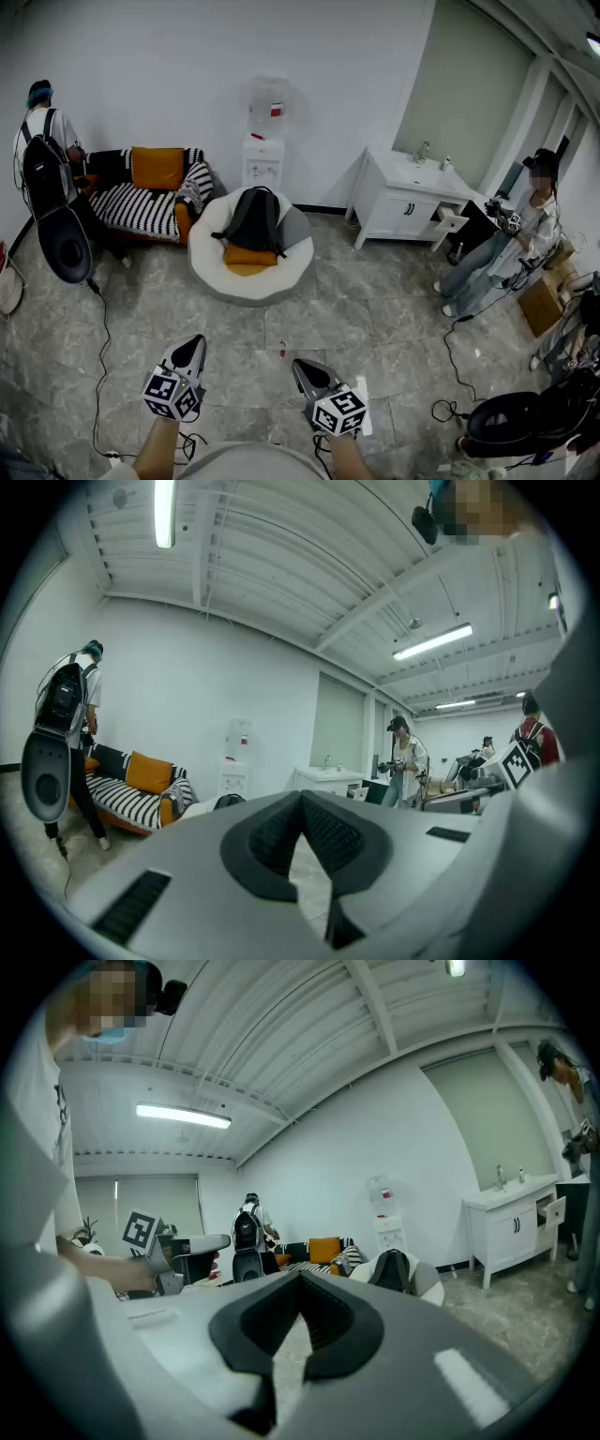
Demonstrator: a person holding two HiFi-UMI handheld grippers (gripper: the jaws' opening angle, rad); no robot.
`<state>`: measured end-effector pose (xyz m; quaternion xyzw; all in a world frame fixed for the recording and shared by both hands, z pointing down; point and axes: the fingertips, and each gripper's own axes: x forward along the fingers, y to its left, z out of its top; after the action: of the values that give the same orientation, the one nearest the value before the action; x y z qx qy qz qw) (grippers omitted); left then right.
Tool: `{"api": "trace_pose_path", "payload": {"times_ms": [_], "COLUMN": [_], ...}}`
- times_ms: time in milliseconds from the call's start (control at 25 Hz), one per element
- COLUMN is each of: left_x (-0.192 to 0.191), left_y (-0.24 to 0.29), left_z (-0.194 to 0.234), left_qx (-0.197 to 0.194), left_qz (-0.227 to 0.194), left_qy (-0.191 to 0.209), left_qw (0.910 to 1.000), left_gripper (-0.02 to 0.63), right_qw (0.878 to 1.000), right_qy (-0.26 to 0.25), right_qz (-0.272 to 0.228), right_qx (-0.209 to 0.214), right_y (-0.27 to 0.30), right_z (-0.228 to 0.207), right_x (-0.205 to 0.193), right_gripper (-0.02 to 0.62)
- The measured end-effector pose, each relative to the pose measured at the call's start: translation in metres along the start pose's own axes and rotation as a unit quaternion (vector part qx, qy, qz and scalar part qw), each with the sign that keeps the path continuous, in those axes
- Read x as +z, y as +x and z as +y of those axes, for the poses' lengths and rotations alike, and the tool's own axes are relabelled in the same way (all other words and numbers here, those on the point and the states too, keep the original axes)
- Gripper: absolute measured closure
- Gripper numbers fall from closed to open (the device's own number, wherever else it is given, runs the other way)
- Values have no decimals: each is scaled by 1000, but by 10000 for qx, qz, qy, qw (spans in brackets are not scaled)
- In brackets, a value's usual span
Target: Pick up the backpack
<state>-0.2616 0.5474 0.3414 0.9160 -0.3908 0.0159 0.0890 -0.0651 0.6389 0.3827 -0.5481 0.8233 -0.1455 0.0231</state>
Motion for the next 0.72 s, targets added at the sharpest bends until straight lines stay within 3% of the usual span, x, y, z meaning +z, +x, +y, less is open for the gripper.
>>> {"api": "trace_pose_path", "payload": {"times_ms": [280,720], "left_x": [0,-19], "left_y": [16,5], "left_z": [-29,-52], "left_qx": [32,542], "left_qz": [-10,81], "left_qy": [33,-1], "left_qw": [10000,9985], "left_gripper": [612,612], "right_qw": [9997,9964], "right_qy": [33,299], "right_qz": [-9,280], "right_qx": [252,738], "right_y": [-15,-38], "right_z": [-15,-31], "right_x": [3,-18], "right_gripper": [594,594]}}
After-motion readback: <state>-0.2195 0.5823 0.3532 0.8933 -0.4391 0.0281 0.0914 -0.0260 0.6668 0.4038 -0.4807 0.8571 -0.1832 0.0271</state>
